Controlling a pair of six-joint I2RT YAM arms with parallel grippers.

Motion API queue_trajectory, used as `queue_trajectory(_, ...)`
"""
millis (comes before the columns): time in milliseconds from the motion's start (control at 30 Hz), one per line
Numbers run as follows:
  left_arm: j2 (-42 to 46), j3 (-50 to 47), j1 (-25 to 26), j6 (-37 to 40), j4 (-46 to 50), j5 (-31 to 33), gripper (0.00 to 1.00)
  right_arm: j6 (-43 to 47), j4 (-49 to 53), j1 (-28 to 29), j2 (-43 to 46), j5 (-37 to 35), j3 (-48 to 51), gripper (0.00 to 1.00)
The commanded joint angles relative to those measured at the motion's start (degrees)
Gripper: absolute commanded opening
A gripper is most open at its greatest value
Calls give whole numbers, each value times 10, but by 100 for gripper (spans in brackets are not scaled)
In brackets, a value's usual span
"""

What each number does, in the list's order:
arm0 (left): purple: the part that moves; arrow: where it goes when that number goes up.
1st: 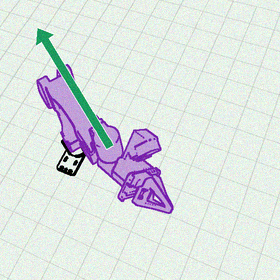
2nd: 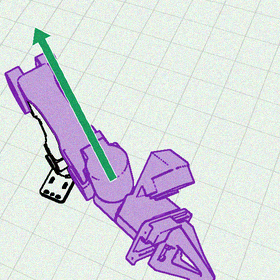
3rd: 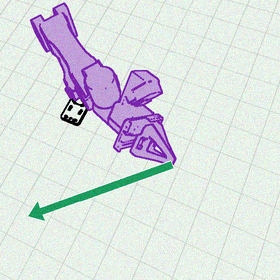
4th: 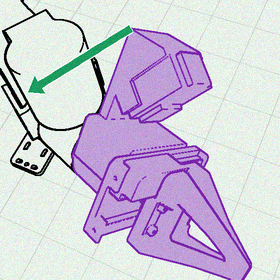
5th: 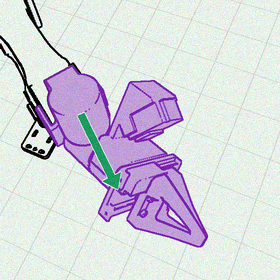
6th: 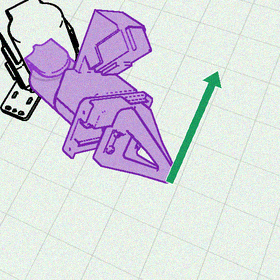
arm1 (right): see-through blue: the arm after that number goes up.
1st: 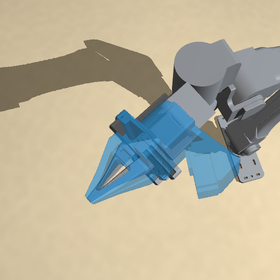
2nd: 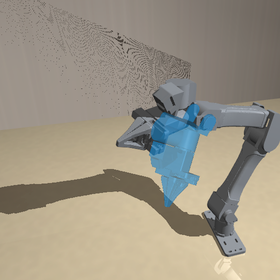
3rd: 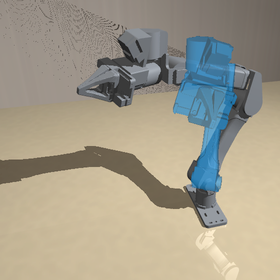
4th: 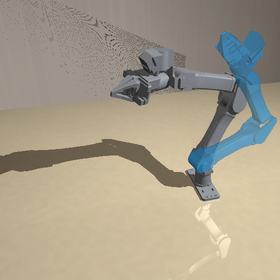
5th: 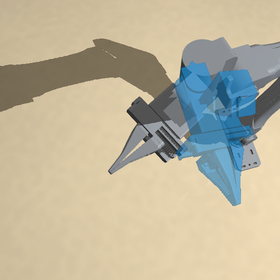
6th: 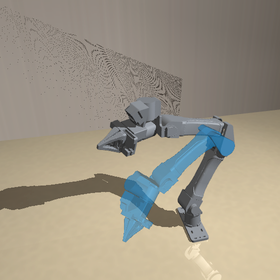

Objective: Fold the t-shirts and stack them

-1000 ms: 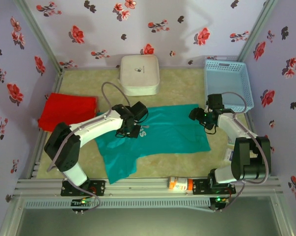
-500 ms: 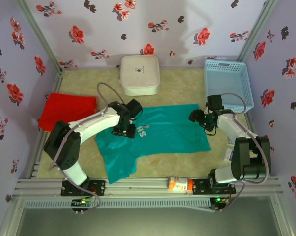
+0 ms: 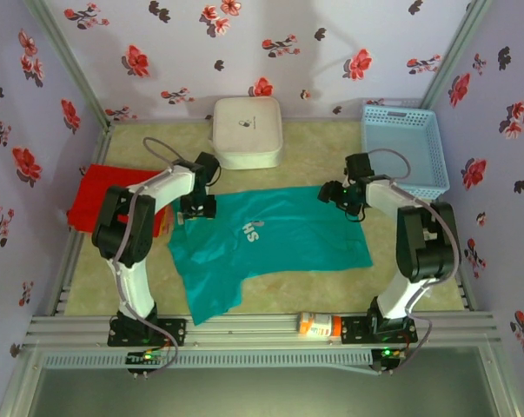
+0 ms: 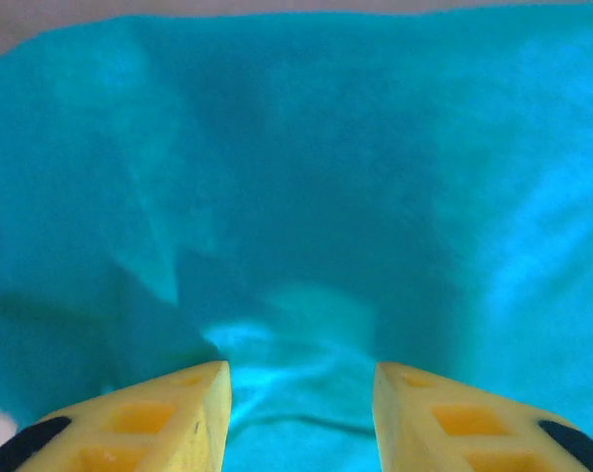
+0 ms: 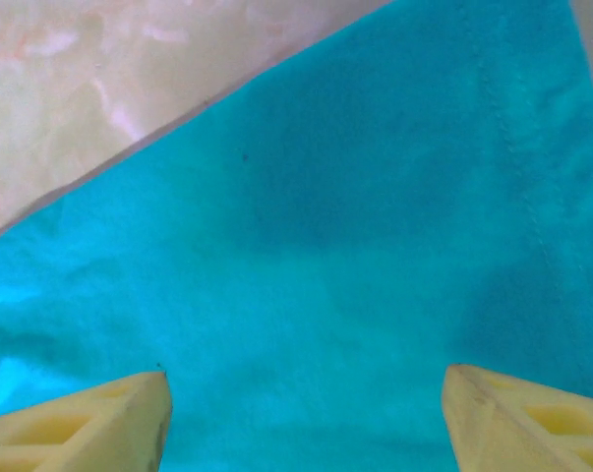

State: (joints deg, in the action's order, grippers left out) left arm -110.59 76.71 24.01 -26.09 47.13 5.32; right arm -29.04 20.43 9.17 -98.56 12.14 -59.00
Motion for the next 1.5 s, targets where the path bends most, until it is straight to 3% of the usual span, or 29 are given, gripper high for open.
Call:
queue_trajectory(0, -32, 36, -9, 24, -4, 2, 41, -5, 6, -1, -36, -34, -33, 73)
queue_trajectory(267, -99, 119, -17, 46, 7, 0, 39, 5, 73, -25, -86, -105, -90, 71)
queue_trajectory(500, -156, 212, -26, 84, 31, 2, 37, 17, 69, -37, -89, -94, -100, 70)
queue_trajectory(700, -146, 255, -25, 85, 76, 10, 39, 31, 58, -35, -59, -68, -98, 70)
queue_trajectory(1033, 108, 91, -18, 27, 75, -36, 50, 11, 138, -17, 95, -48, -66, 78)
queue_trajectory(1167, 222, -18, -14, -1, 66, -53, 58, -10, 160, -11, 188, -67, 2, 88)
queue_trajectory(1367, 381, -173, -12, -59, 65, -96, 68, -57, 194, -12, 310, -73, 99, 88)
queue_trajectory(1467, 431, -212, -4, -94, 89, -109, 69, -57, 228, -12, 347, -54, 117, 95)
